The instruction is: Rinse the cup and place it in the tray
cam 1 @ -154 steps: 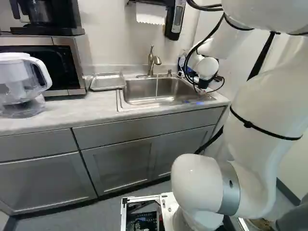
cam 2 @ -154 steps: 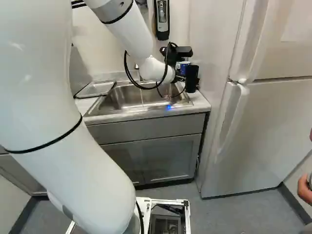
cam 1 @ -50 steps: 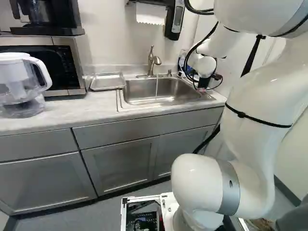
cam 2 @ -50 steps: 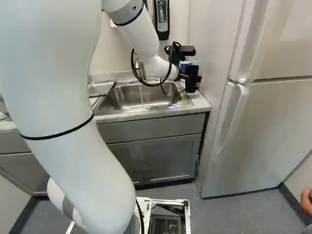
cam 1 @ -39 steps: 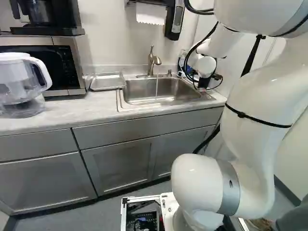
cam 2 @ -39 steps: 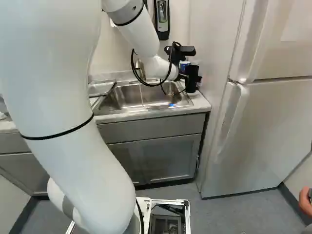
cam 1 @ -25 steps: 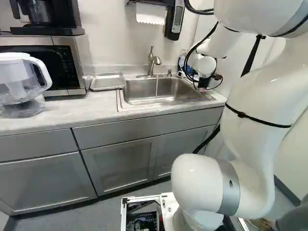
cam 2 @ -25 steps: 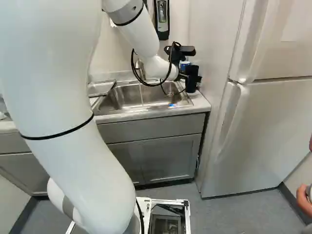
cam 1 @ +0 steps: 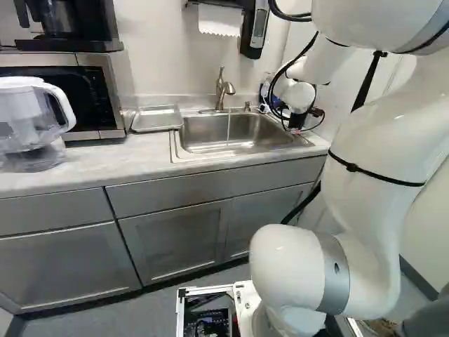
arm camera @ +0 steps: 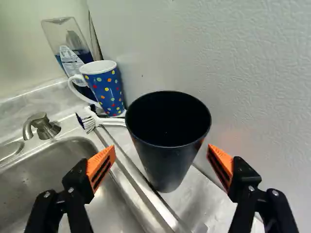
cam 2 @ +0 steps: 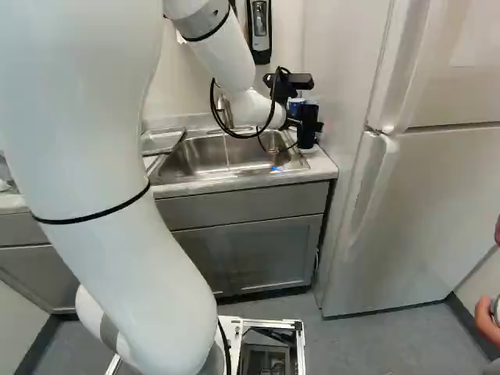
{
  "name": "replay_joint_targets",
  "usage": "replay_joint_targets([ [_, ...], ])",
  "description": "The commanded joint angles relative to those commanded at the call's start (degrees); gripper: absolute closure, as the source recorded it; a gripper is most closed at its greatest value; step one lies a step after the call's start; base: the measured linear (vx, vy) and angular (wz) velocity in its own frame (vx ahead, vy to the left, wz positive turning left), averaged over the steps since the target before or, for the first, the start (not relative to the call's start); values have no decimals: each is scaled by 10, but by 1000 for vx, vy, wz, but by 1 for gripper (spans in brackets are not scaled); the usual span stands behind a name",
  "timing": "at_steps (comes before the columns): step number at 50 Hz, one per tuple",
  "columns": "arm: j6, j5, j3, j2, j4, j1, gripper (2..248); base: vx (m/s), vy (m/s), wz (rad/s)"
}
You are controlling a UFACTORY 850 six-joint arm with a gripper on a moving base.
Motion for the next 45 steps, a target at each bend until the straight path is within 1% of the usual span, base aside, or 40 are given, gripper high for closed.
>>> replay_joint_targets([
  [4,0,0,0,0,0,0,8,0,0,0],
  [5,0,0,0,0,0,0,45,0,0,0],
  [9,0,0,0,0,0,0,45,0,0,0],
  [10,0,0,0,0,0,0,84,0,0,0],
  [15,0,0,0,0,0,0,84,0,0,0],
  [16,0,0,0,0,0,0,119,0,0,0],
  [20,0,0,0,0,0,0,119,0,0,0],
  [21,0,0,0,0,0,0,129,0,0,0],
  [45,0,0,-2,6,0,0,129,0,0,0],
])
